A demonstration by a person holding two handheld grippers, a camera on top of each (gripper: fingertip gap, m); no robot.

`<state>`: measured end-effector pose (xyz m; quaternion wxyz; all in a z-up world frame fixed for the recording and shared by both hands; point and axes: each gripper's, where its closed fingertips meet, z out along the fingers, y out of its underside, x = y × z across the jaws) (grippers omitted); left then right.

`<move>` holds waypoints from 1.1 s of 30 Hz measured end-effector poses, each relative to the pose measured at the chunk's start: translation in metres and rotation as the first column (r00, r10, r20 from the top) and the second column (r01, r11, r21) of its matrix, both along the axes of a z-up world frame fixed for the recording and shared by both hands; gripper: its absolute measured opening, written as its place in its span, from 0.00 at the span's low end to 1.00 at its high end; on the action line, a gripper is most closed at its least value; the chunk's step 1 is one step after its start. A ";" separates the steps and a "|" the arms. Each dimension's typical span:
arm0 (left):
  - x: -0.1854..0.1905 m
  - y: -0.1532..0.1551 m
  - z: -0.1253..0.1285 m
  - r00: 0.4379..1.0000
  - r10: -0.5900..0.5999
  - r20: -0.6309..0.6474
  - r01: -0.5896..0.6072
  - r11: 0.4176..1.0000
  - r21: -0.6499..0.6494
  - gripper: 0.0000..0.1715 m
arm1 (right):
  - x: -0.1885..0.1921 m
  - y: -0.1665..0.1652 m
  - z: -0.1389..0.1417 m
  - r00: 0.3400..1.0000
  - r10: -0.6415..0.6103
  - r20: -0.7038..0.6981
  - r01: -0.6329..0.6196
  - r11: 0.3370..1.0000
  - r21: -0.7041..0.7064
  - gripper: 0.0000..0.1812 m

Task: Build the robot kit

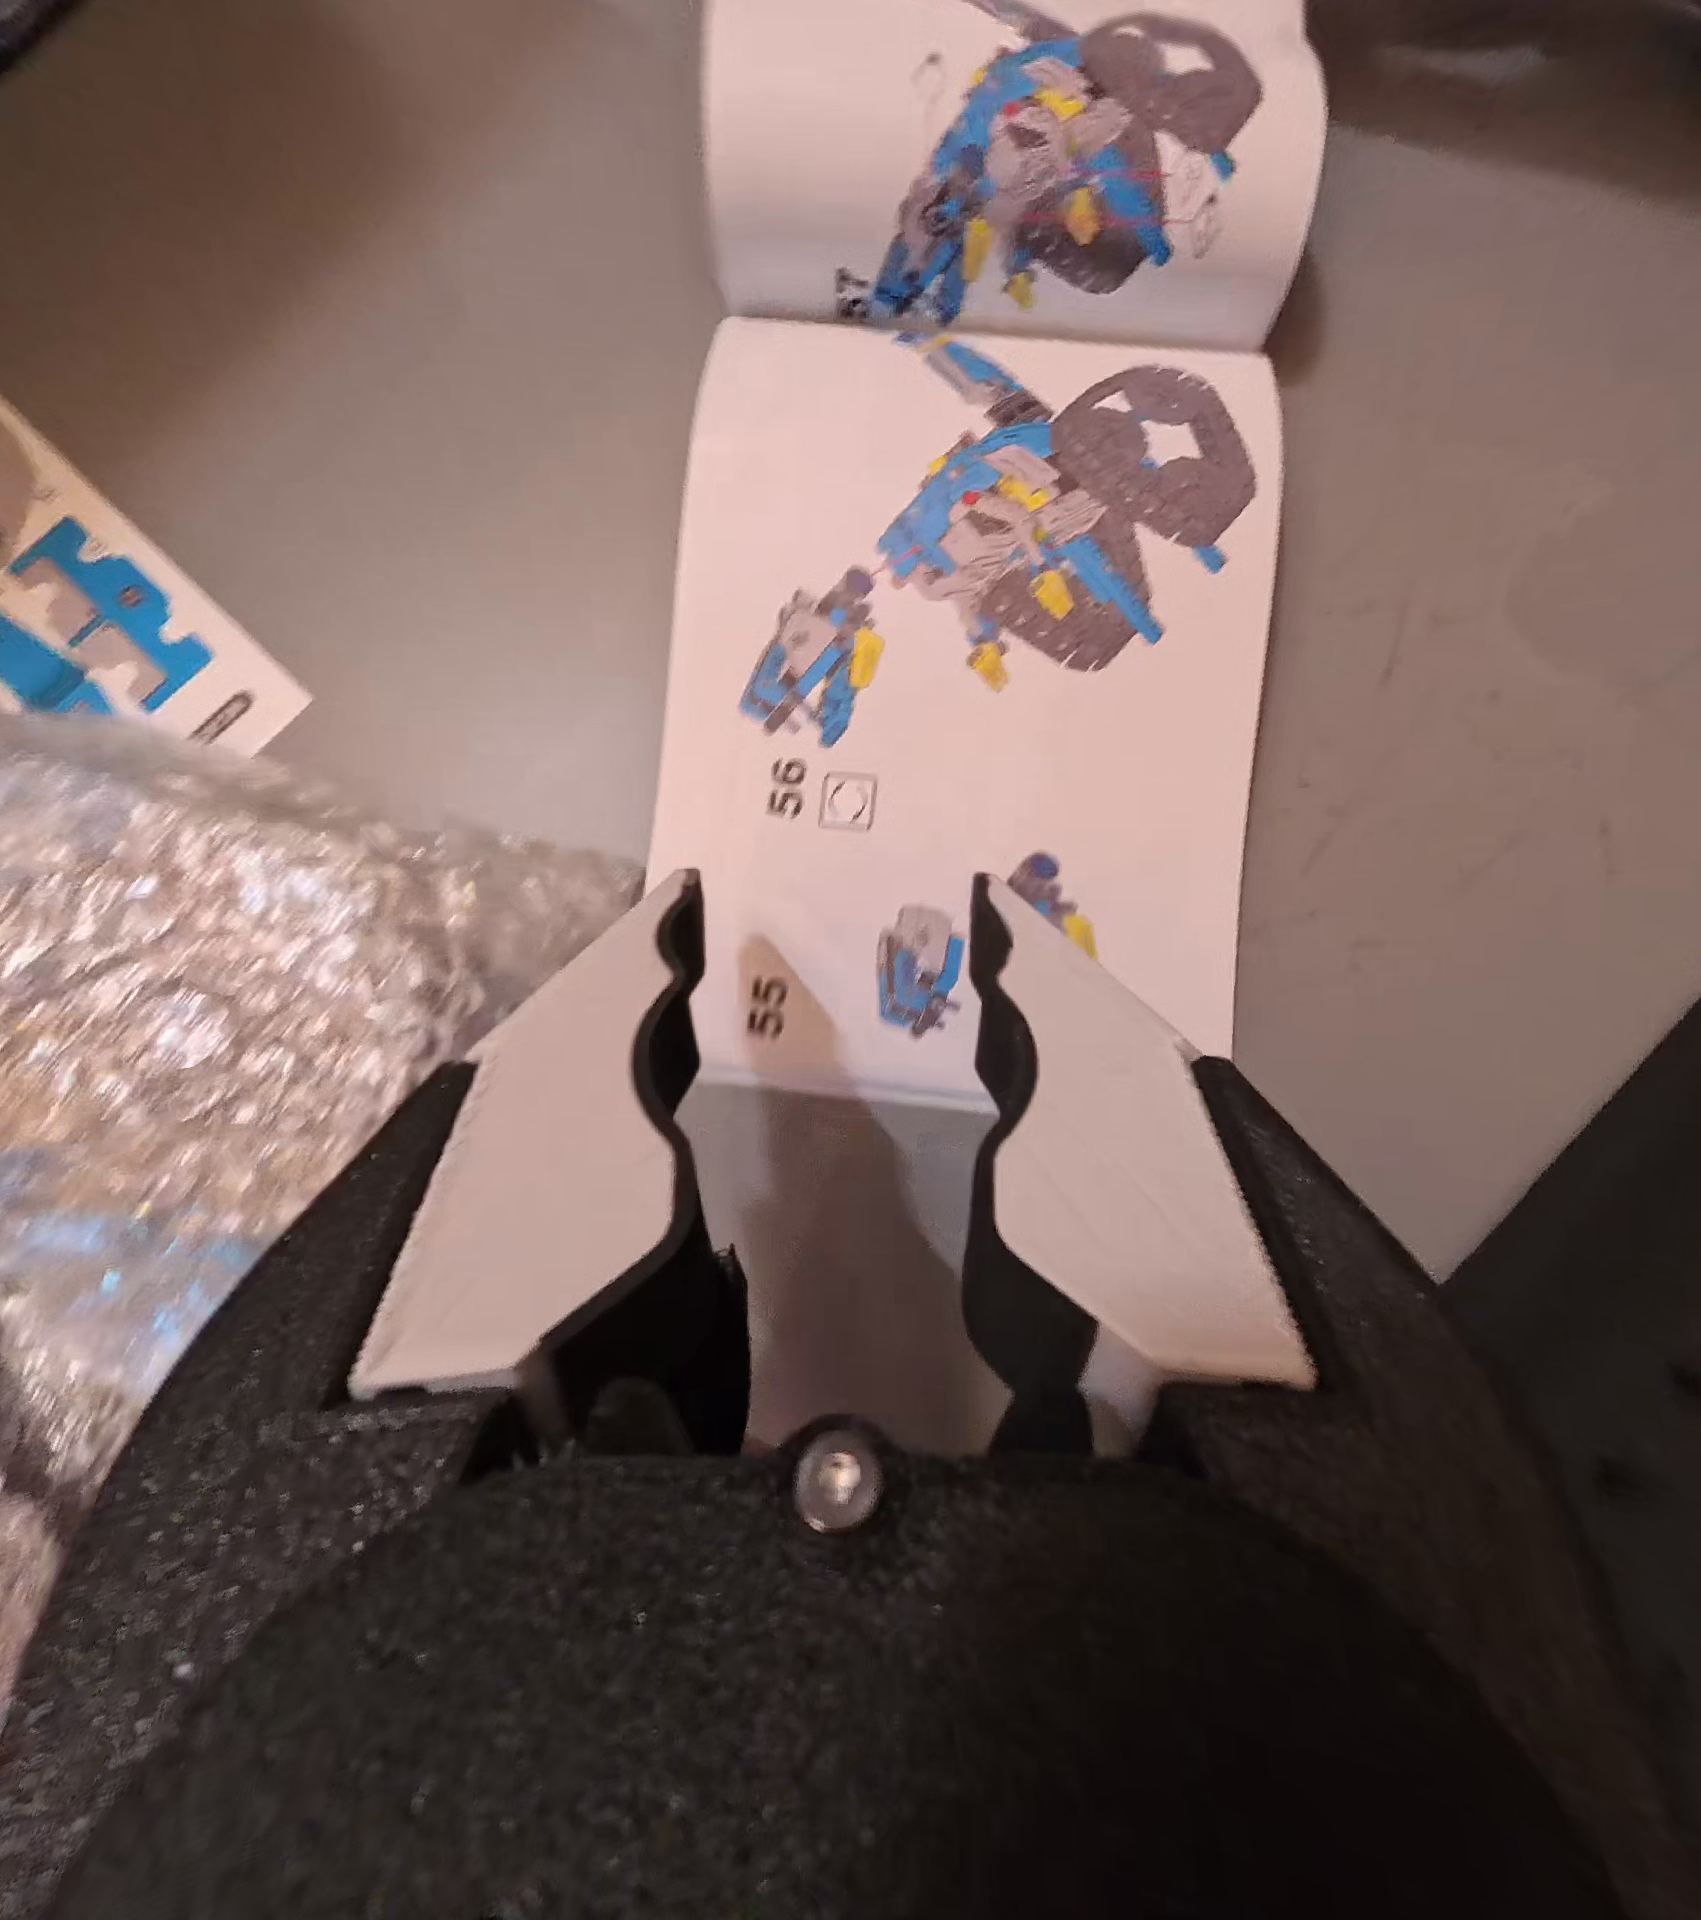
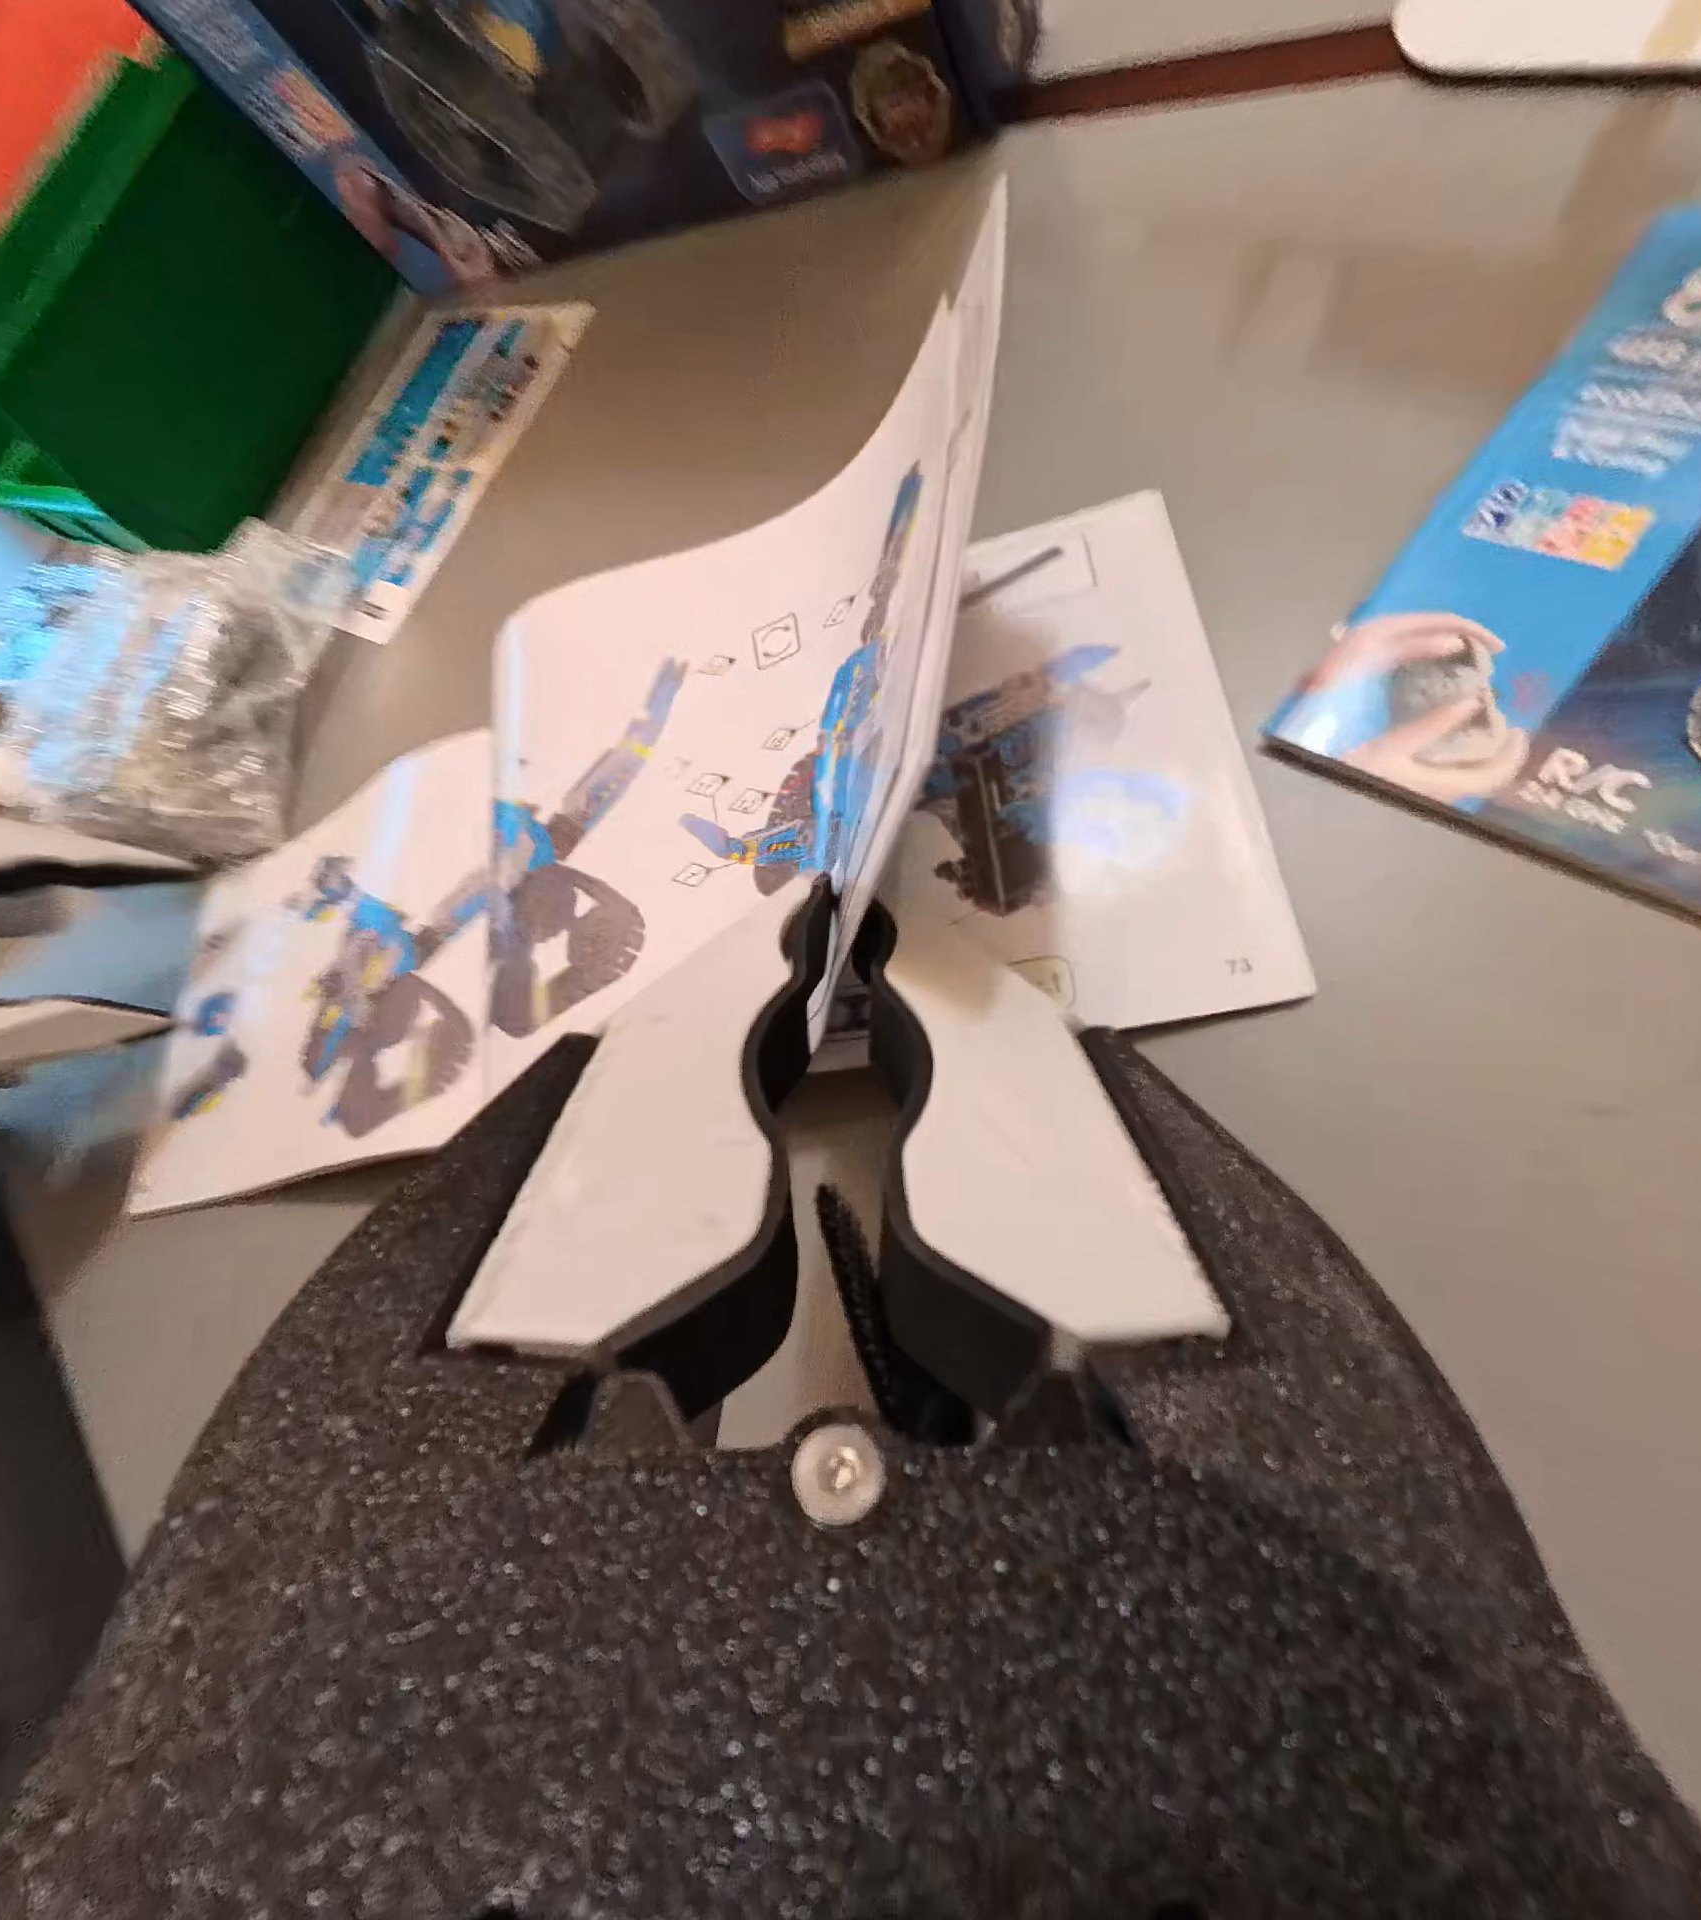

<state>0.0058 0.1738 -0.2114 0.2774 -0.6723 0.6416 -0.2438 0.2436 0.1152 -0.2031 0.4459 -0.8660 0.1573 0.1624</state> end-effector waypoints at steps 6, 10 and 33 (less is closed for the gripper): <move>-0.025 0.008 0.006 0.995 0.087 0.047 -0.079 0.987 -0.139 0.34 | 0.013 -0.008 -0.025 0.974 -0.006 0.227 0.045 0.986 -0.163 0.03; -0.031 0.000 0.007 0.994 0.088 0.062 -0.074 0.975 -0.209 0.34 | 0.028 -0.013 -0.012 0.968 -0.091 0.236 0.127 0.981 -0.144 0.21; -0.059 -0.020 -0.003 0.998 0.059 0.021 -0.053 0.974 -0.221 0.31 | -0.155 0.040 -0.027 0.886 0.343 0.314 -0.241 0.916 -0.322 0.47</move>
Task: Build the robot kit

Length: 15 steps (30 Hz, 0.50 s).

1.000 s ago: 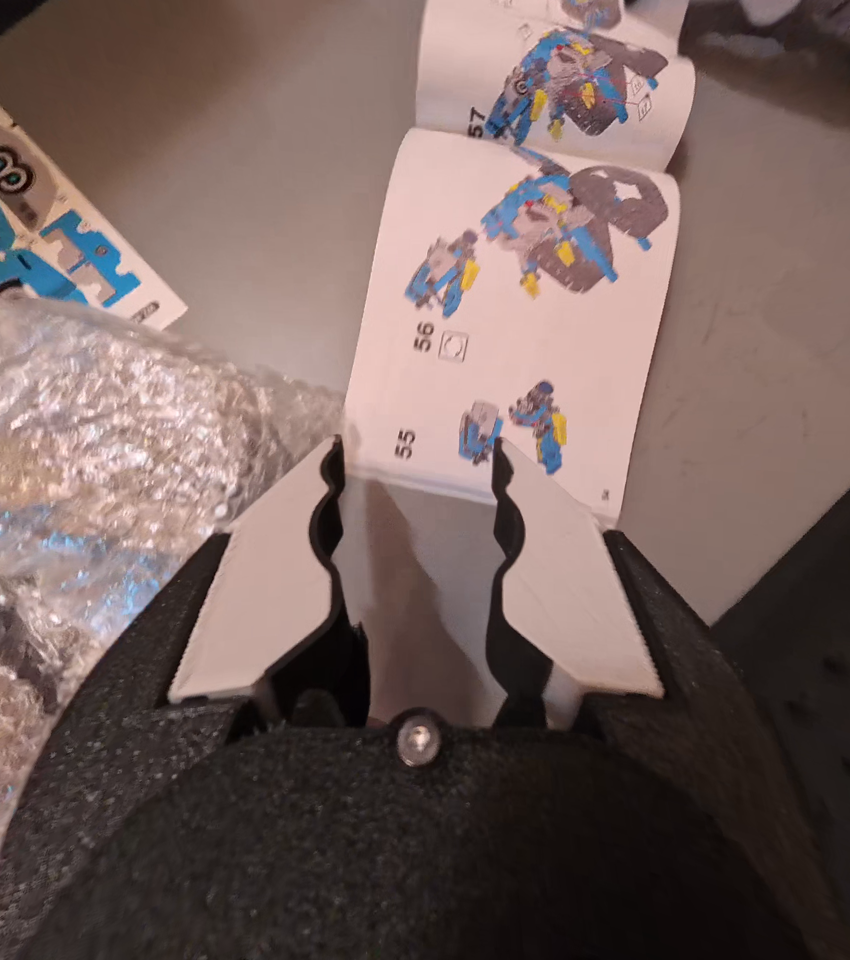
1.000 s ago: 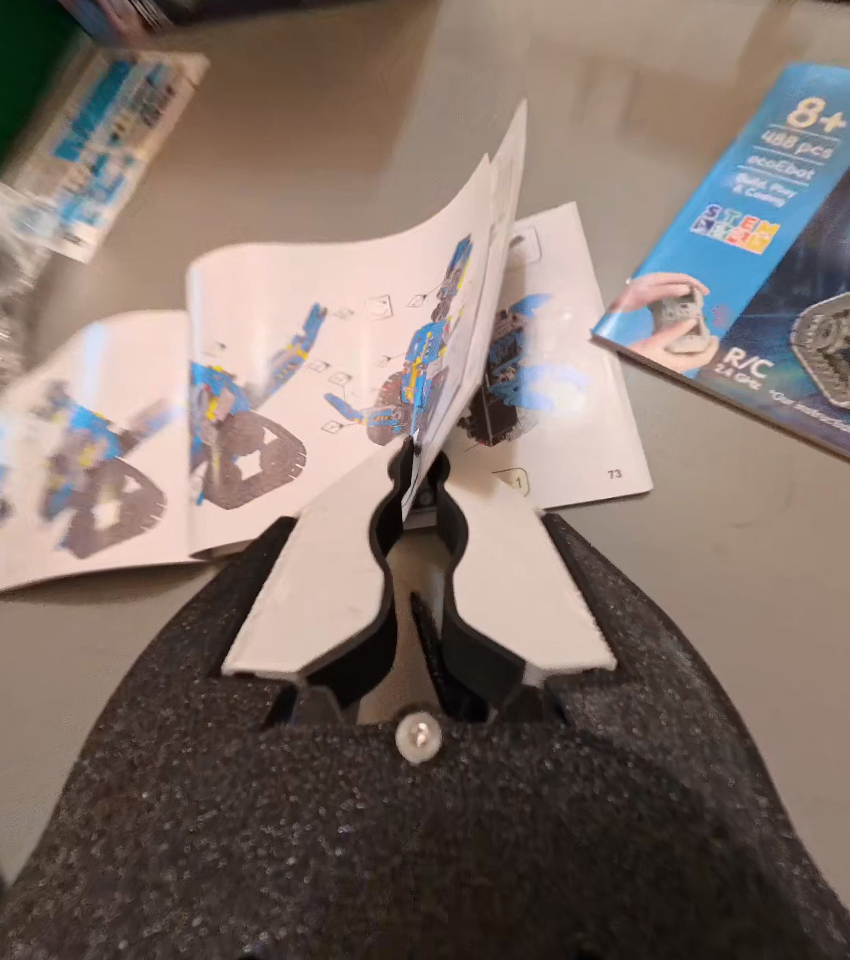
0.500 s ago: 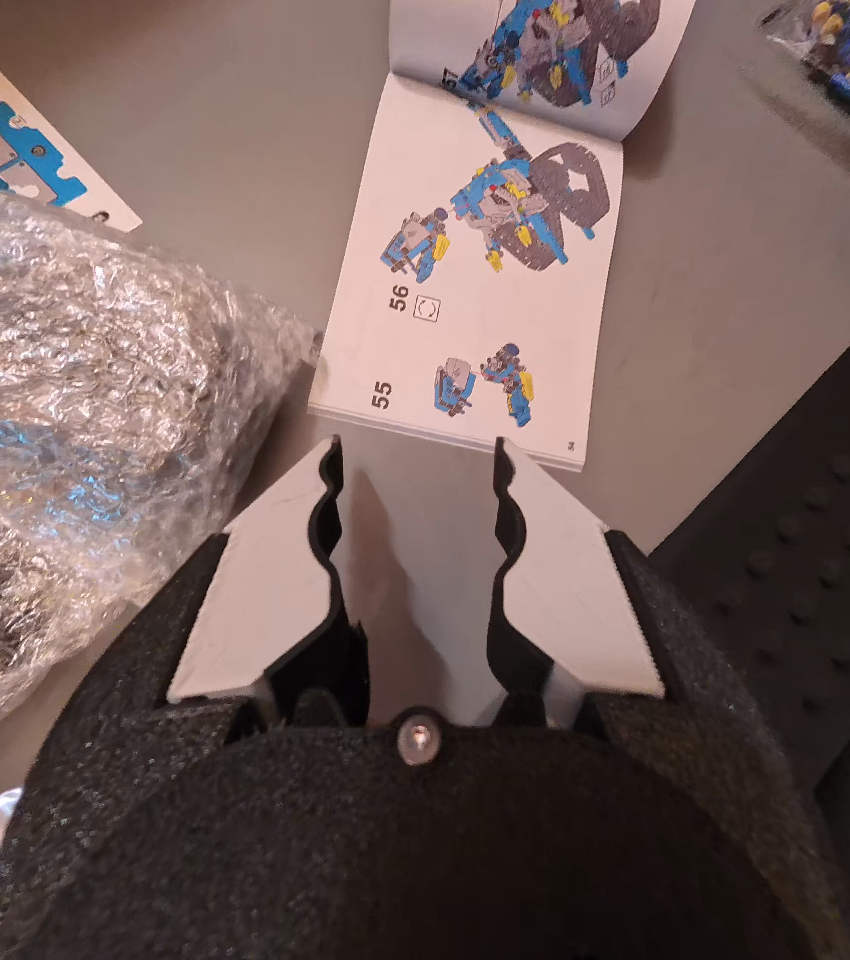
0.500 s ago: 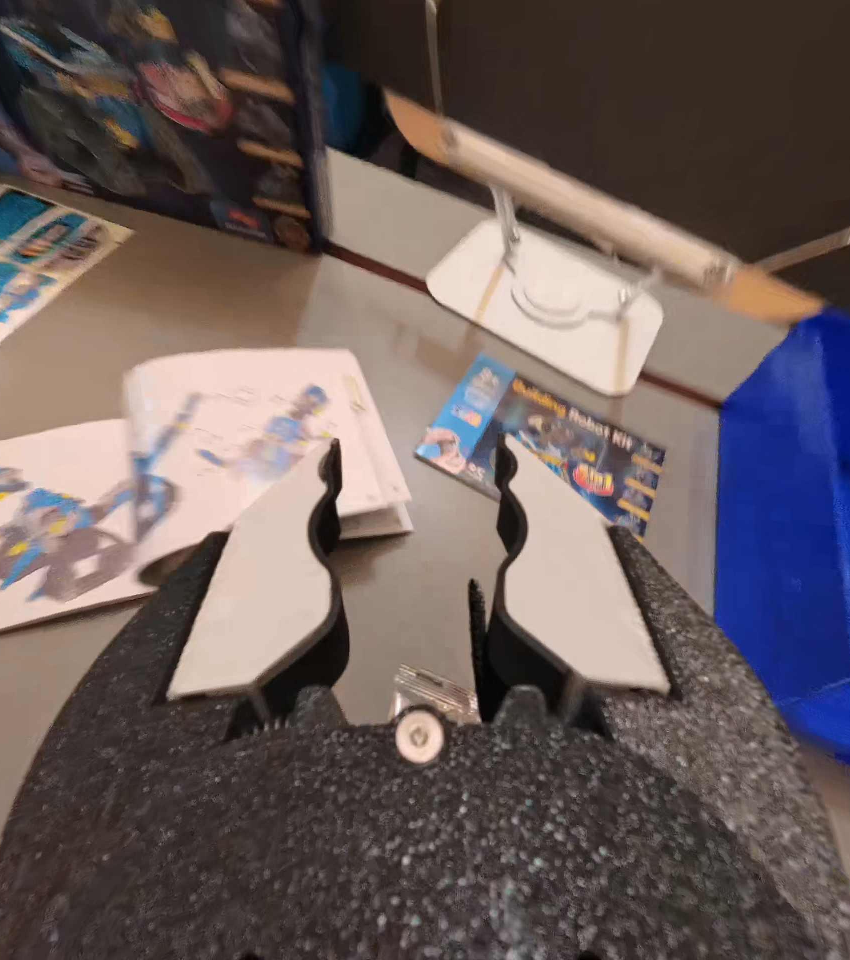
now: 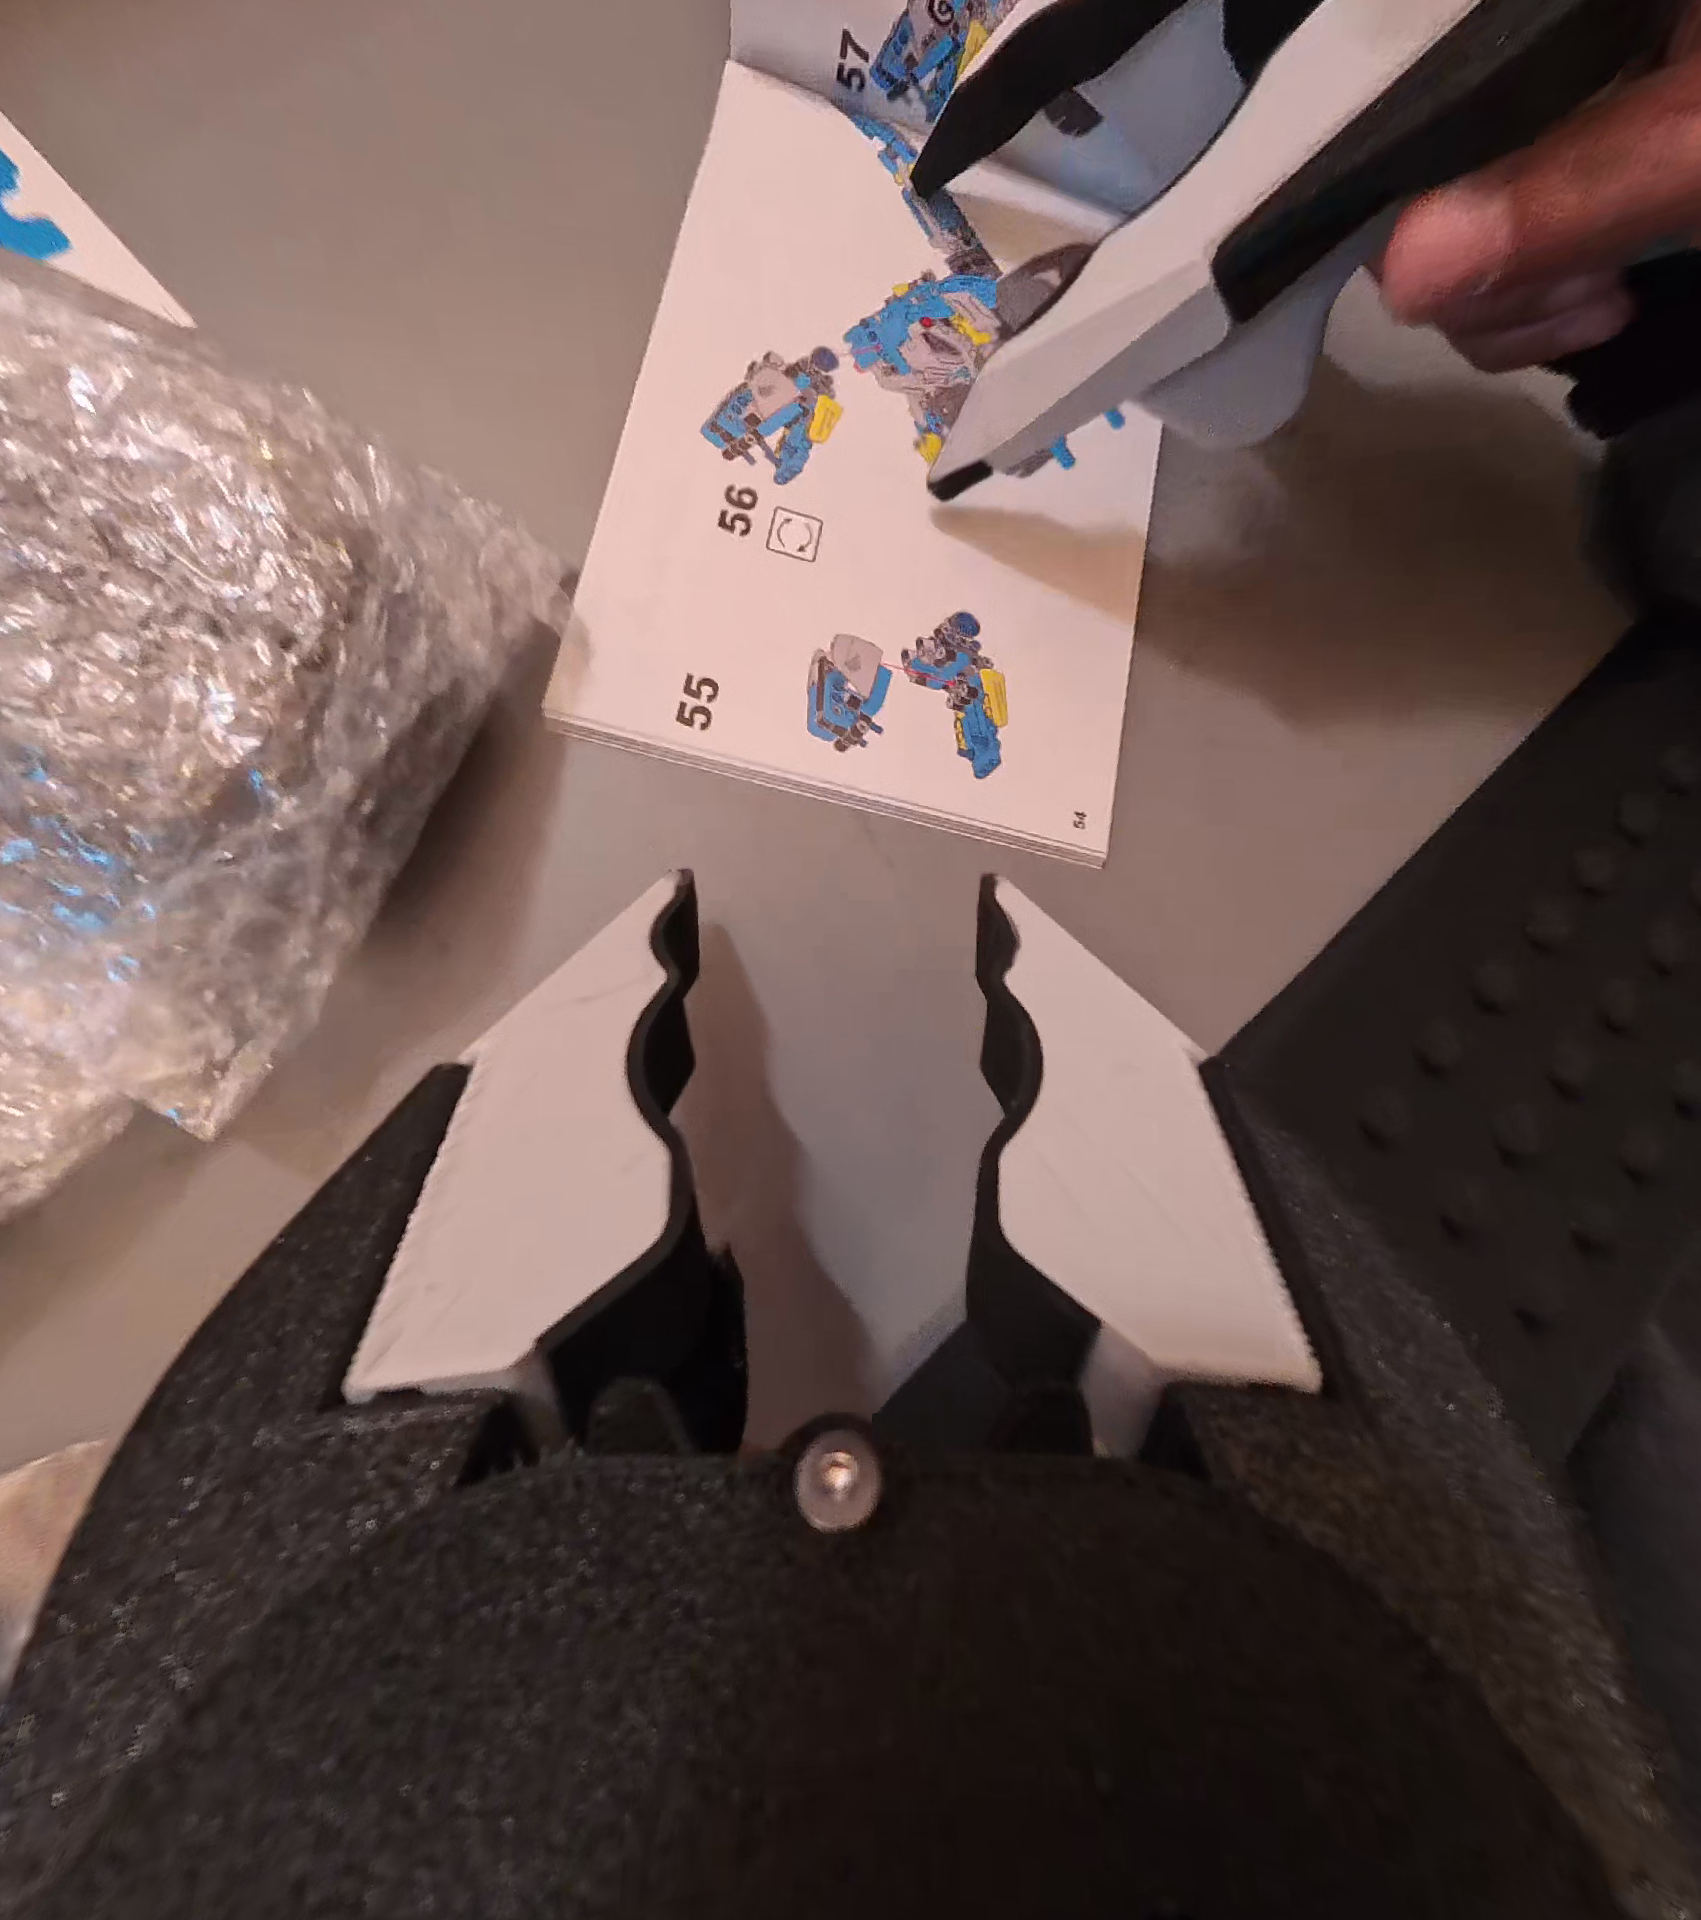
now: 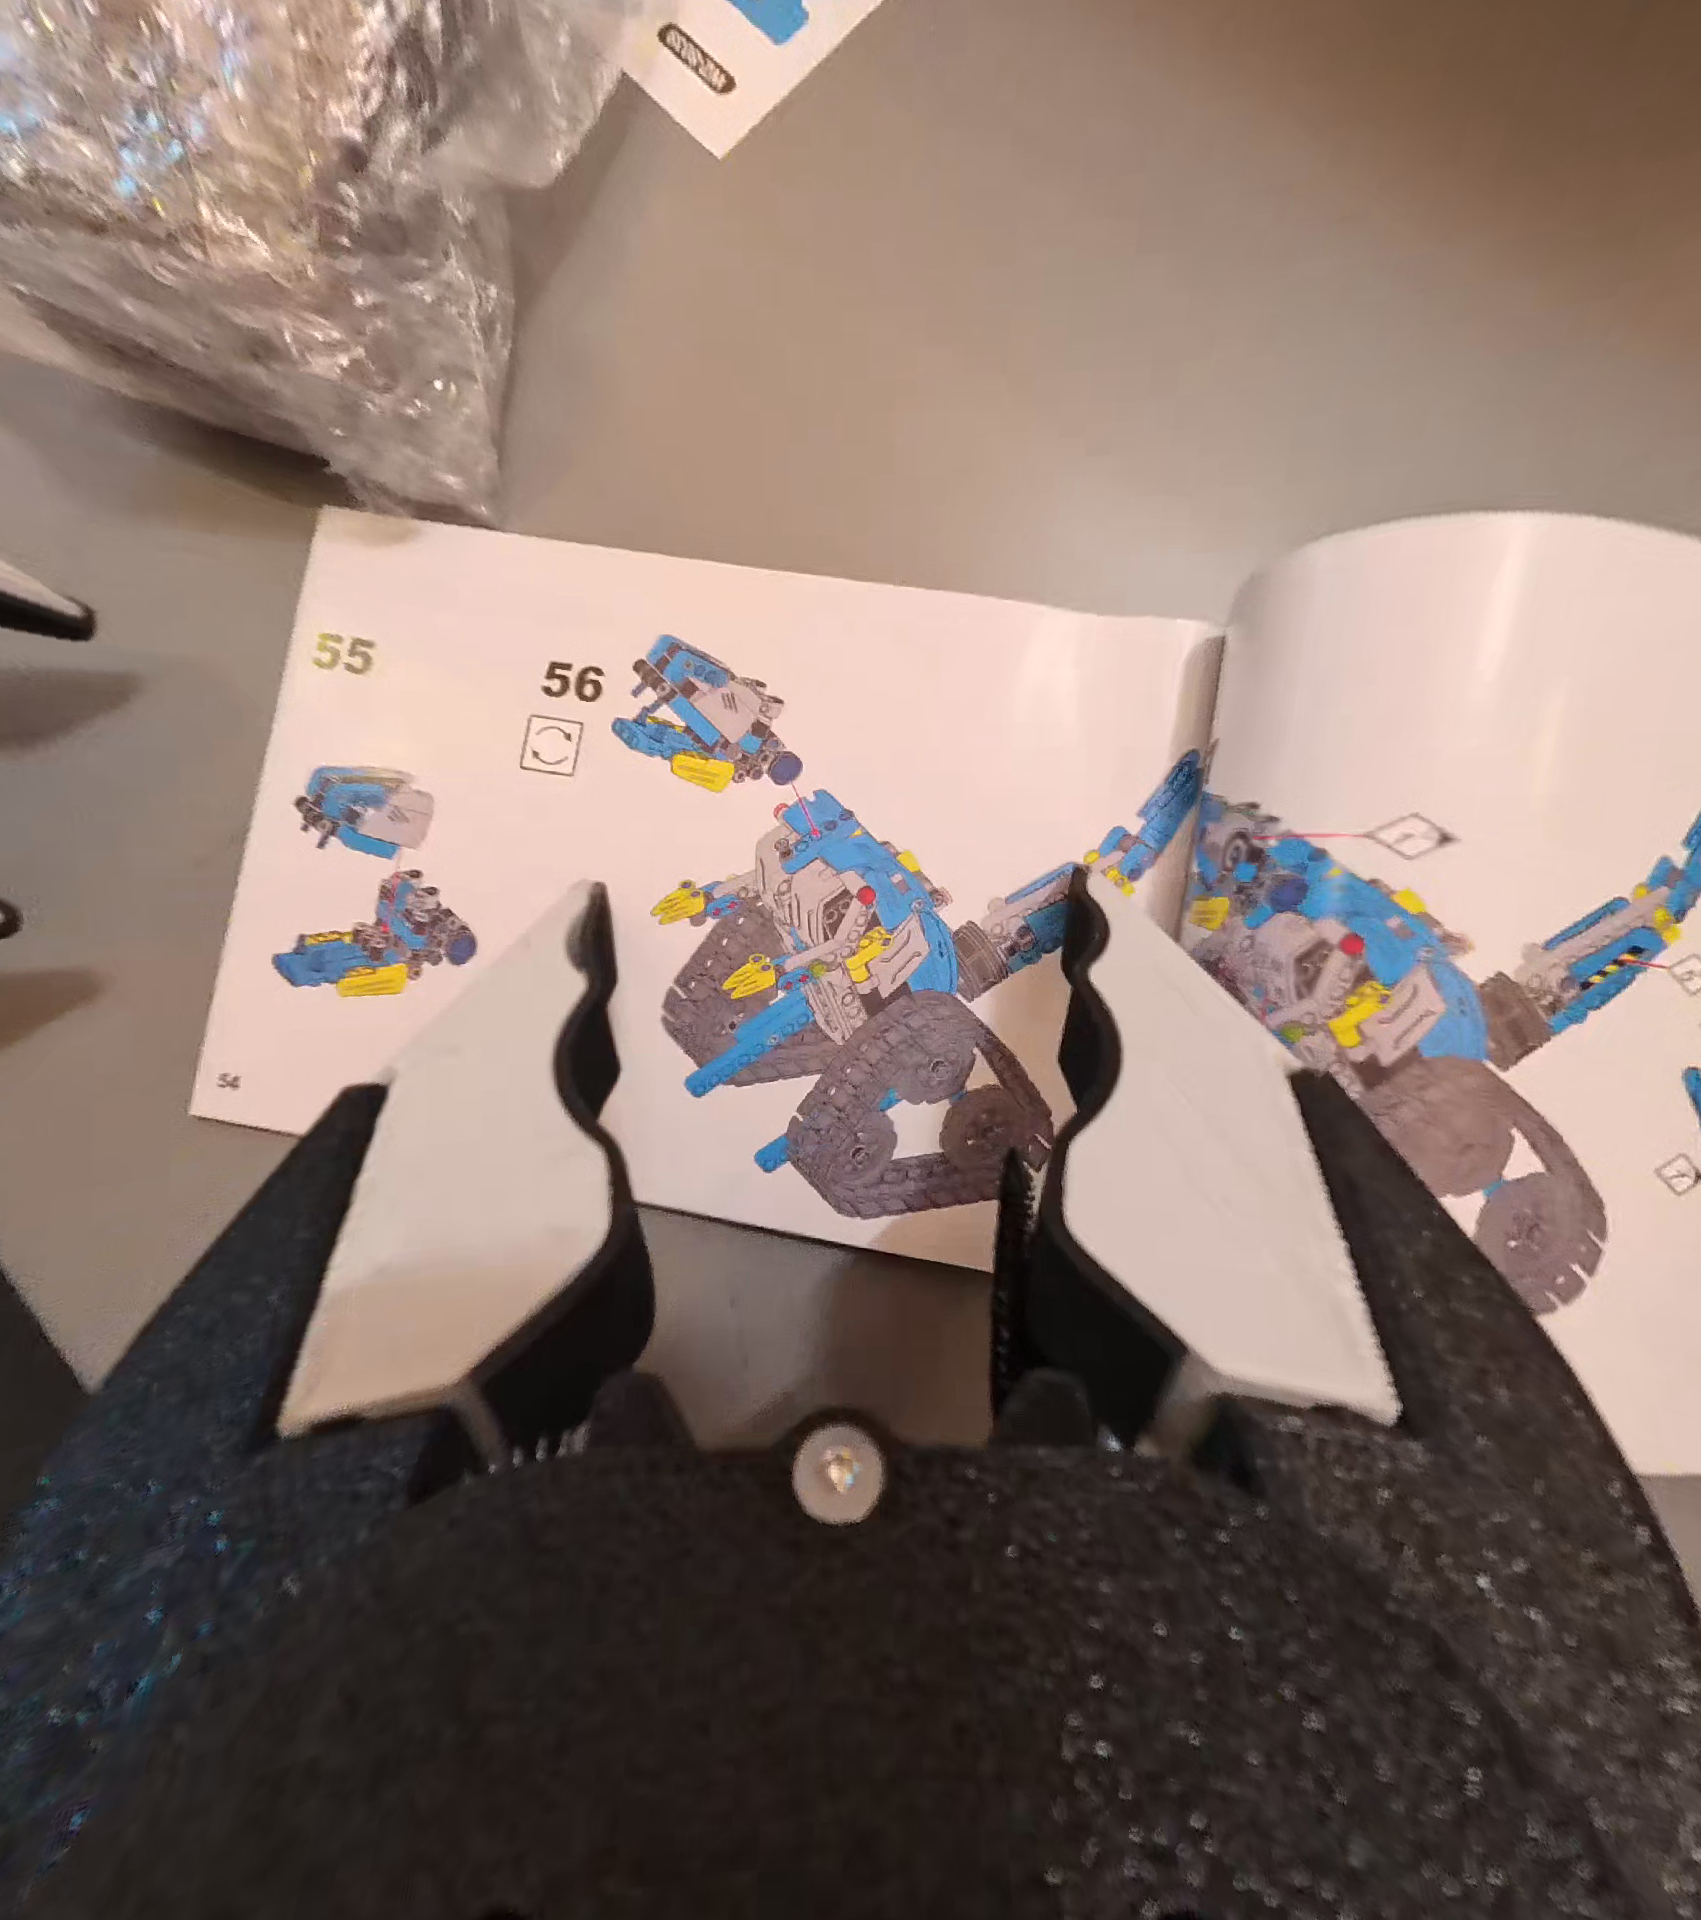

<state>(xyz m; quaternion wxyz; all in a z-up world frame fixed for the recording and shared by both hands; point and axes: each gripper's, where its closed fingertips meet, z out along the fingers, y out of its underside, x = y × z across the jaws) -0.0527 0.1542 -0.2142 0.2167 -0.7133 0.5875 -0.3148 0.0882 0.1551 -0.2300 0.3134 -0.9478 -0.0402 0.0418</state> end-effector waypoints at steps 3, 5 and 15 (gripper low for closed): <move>0.001 -0.005 -0.001 1.000 0.005 0.015 -0.004 0.998 -0.062 0.31 | 0.000 0.000 -0.002 0.998 0.028 0.064 -0.031 0.999 0.039 0.47; 0.002 -0.005 -0.002 1.000 0.011 0.013 -0.010 0.997 -0.076 0.31 | 0.004 0.000 -0.003 0.999 0.016 0.031 -0.017 0.998 0.061 0.43; 0.031 0.029 0.026 0.996 0.044 0.081 -0.044 0.999 0.006 0.34 | 0.012 -0.012 0.064 0.894 0.114 -0.433 0.028 0.951 0.309 0.23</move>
